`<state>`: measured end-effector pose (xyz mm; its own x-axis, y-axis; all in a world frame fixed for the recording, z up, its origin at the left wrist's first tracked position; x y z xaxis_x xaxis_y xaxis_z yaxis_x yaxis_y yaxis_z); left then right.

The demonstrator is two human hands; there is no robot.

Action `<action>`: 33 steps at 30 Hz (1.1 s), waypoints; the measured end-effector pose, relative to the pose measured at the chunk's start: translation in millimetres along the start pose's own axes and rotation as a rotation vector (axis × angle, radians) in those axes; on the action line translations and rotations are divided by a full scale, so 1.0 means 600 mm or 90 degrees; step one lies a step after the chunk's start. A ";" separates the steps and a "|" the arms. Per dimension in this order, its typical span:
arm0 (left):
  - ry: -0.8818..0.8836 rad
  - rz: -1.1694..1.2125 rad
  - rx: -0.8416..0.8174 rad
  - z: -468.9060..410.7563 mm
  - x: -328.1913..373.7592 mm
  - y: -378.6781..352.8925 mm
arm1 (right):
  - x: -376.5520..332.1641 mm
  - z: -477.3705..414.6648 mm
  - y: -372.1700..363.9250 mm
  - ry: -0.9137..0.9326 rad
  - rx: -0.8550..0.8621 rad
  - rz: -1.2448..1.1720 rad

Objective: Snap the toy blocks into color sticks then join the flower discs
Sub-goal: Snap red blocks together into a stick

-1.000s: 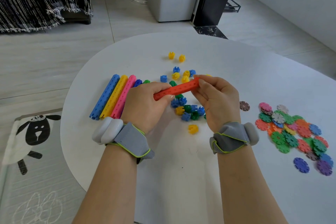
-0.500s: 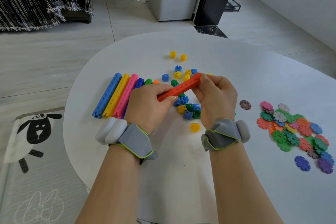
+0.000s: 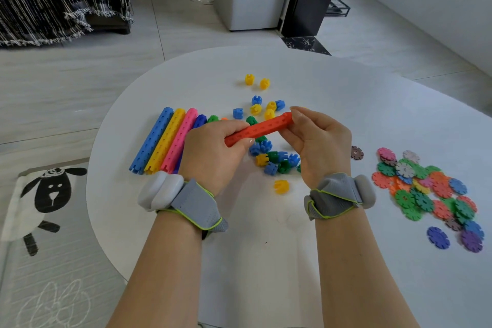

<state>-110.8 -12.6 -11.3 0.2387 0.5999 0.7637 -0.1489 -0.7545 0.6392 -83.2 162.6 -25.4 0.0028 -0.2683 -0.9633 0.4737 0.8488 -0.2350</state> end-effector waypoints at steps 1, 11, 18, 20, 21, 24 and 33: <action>-0.003 0.002 0.000 0.000 0.002 -0.001 | 0.000 0.000 0.001 0.000 0.001 -0.002; -0.005 0.011 -0.009 -0.003 0.000 -0.004 | 0.001 -0.005 0.003 -0.004 -0.031 0.011; -0.006 -0.017 -0.021 0.000 0.000 0.002 | -0.003 -0.006 0.006 0.009 -0.084 0.119; -0.005 -0.027 -0.029 -0.001 -0.003 0.003 | -0.006 -0.005 0.005 0.016 -0.095 0.149; -0.005 -0.036 -0.035 0.000 -0.005 0.004 | -0.007 -0.003 0.002 0.017 -0.105 0.156; -0.010 -0.055 -0.049 0.002 -0.013 0.009 | -0.008 0.001 -0.005 0.014 -0.136 0.192; -0.036 -0.061 -0.069 0.014 -0.012 0.013 | -0.016 0.022 -0.013 0.012 -0.209 0.277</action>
<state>-105.9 -25.1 -12.8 0.3096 0.6493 0.6947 -0.2252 -0.6597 0.7170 -75.2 152.3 -12.5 0.1203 0.1457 -0.9820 0.1317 0.9781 0.1613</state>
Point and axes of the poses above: each hand's wrist, its own z-axis away from the middle knuckle, its own y-axis out of the back of the hand, x = y × z, the point moved 7 cm from there along -z, towards the middle knuckle, and after that the axes turned 6 degrees about -x, right-handed, at the moved point
